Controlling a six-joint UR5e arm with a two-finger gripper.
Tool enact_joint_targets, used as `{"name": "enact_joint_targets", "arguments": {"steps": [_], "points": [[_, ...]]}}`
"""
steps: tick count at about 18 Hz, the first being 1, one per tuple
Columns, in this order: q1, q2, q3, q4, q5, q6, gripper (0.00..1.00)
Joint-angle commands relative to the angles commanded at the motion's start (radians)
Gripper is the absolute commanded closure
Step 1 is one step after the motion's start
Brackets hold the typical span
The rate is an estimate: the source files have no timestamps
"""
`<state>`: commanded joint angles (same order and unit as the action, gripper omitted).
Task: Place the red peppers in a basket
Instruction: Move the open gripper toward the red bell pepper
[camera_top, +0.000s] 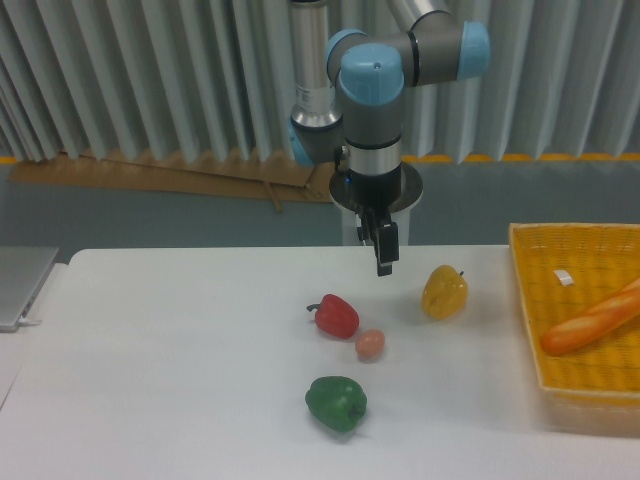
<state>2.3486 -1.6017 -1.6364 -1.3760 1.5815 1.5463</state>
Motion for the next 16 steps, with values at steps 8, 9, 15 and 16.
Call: {"name": "enact_joint_targets", "arguments": {"steps": [8, 9, 15, 16], "points": [[0.002, 0.006, -0.008, -0.003, 0.005, -0.002, 0.00], [0.004, 0.005, -0.003, -0.006, 0.005, -0.002, 0.00], [-0.012, 0.006, 0.000, -0.008, 0.000, -0.009, 0.00], [-0.021, 0.006, 0.003, -0.009, 0.002, -0.011, 0.00]]}}
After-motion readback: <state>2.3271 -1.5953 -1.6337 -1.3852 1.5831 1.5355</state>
